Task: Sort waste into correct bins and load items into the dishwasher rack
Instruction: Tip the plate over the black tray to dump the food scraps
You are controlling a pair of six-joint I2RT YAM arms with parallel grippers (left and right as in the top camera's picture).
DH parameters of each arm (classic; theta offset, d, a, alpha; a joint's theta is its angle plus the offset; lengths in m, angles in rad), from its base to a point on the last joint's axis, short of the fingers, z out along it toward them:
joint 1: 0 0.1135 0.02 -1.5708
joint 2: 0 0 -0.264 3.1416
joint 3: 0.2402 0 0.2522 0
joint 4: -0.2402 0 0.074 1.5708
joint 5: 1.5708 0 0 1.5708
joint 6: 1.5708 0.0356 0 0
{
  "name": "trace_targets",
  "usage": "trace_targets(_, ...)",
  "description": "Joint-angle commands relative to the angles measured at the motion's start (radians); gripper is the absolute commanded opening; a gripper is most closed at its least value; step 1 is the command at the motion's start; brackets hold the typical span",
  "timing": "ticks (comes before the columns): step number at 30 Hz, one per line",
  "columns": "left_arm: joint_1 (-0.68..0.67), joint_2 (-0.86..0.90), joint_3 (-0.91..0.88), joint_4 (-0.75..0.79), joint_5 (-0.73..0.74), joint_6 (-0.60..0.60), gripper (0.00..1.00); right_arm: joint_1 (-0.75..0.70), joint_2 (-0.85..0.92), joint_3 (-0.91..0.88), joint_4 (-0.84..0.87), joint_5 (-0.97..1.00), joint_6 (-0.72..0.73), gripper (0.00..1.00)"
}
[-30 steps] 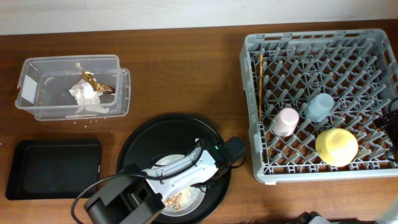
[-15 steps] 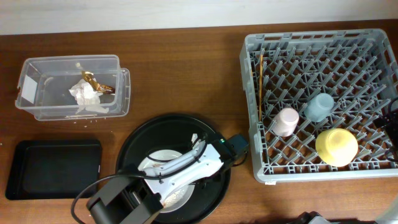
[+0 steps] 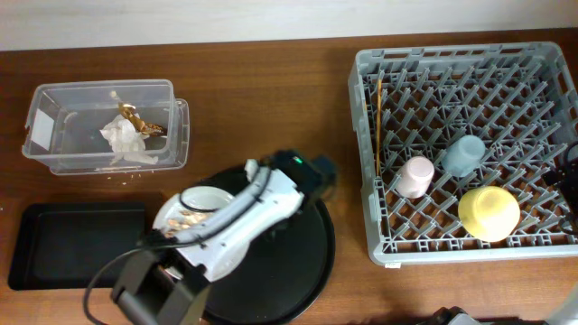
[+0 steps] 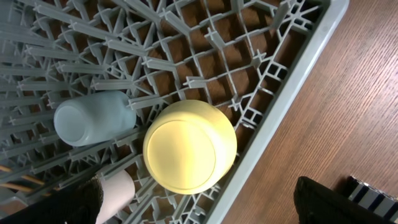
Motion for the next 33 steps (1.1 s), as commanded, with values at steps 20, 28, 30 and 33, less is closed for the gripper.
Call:
trace_targets(20,1.102,-0.234,0.018,0.332,0.568,0.639,0.0,-0.006,-0.011,0.006,0.0,-0.005,-0.01,0.99)
trace_targets(28,1.384,-0.234,0.018,0.306,1.023,0.791,0.0,-0.006,-0.011,0.006,0.0,-0.005,-0.01,0.99)
trace_targets(30,1.439,-0.234,0.018,0.295,1.048,0.796,0.0,-0.006,-0.011,0.006,0.0,-0.005,-0.01,0.99)
trace_targets(33,1.518,-0.234,0.018,0.258,1.081,0.8,0.0,-0.006,-0.011,0.006,0.0,-0.005,-0.01,0.99)
